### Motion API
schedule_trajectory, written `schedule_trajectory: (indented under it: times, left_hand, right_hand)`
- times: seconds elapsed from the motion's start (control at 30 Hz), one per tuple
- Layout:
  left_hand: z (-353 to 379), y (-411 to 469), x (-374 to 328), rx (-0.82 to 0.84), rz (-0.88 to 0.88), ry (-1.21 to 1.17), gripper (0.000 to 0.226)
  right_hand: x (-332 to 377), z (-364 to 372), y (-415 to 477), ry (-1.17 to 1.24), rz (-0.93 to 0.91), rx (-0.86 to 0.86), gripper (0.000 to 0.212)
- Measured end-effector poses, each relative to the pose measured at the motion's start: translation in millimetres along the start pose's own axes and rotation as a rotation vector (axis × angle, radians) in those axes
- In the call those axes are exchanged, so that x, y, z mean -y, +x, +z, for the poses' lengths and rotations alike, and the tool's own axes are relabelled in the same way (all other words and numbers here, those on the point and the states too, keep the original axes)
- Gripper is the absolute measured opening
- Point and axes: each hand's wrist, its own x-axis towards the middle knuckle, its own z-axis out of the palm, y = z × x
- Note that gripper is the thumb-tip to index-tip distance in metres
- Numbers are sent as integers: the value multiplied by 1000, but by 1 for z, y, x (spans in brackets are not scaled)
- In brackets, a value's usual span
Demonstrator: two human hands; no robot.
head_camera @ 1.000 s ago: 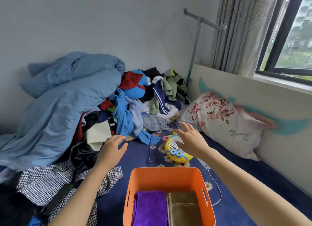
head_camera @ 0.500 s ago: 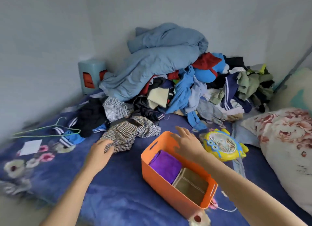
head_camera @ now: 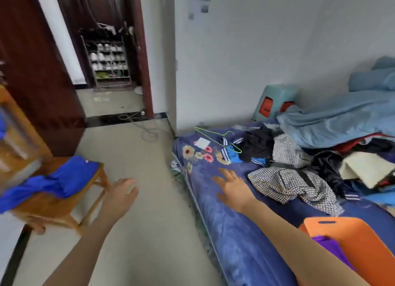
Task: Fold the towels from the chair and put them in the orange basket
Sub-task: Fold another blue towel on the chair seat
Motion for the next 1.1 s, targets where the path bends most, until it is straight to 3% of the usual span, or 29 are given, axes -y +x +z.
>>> schedule_trajectory:
  times: [0.13,0.2,0.27,0.33,0.4,0.5,0.77,1.1]
  left_hand:
    - [-38,-33,67,14,-146,-15,22]
    - [-71,-49,97,-43,-258,-84,24]
    - [-101,-61,123,-109,-293,-149,6]
    - [-131,-63,149,-139,-335,-135,18]
    - [-150,-65,180,-155,-411,-107,10]
    - [-162,-74,214,-162,-436,-54,27]
    - [-163,-86,247,-190,-555,-55,32]
    - [-170,20,246,-318,-589,-61,30]
  right_hand:
    - [80,1,44,51,-203,-32,52]
    - [126,2,67,36,-256,32,53]
    - [167,7,86,37,-305,27,53]
    - [202,13,99,39,-338,52,52]
    - [230,20,109,-7,-387,67,51]
    - [262,27,124,-36,-429,92,50]
    - [317,22,172,-51,-548,81,50]
    - [305,6,281,-72,-643,51,49]
